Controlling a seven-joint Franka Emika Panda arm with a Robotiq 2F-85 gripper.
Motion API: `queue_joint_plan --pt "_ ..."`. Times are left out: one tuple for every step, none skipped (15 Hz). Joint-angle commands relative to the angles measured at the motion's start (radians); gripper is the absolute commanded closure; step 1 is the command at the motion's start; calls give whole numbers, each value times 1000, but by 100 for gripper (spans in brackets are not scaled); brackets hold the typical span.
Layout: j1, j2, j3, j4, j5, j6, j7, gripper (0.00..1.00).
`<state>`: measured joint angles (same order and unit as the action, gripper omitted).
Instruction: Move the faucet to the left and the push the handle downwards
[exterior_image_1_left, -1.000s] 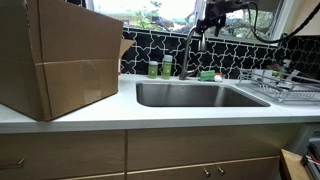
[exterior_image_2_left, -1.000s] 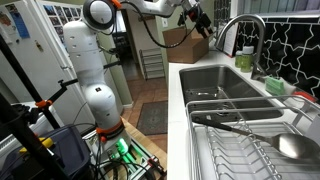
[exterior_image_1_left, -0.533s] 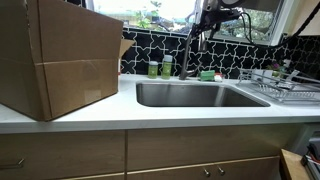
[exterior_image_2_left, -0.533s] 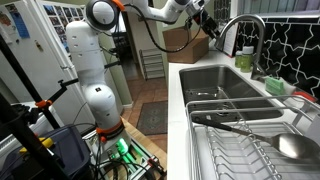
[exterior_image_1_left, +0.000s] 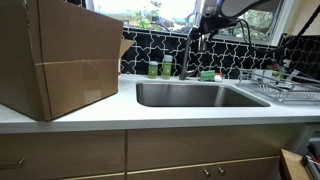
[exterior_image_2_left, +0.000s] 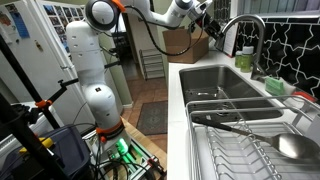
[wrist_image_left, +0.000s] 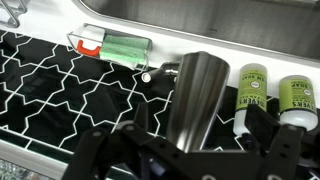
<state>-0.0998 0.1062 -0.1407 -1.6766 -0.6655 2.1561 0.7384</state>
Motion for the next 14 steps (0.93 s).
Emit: queue_joint_plan --pt "-2 -16 -14 -53 -29 71 49 0" --pt "-3 -15 -16 -57 -27 84 51 0" --pt "-4 -14 -18 -61 -24 99 55 0" --pt "-5 -15 -20 -67 -20 116 57 0" --pt "-6 -15 -20 -74 -13 135 51 0" --pt "-8 -15 -21 -80 -7 159 43 0" --pt "-9 -14 -22 -83 -3 176 41 0" --pt "-10 -14 -23 -88 1 196 35 0" --pt "-10 -14 -23 -93 3 218 30 0" --pt "-10 -15 -24 -99 4 240 26 0" --pt "-11 -17 -23 -104 16 256 15 0" --pt "-11 -17 -23 -107 23 269 8 0" --pt "-11 -17 -22 -110 28 287 -1 0" --pt "-11 -17 -21 -114 36 304 -12 0"
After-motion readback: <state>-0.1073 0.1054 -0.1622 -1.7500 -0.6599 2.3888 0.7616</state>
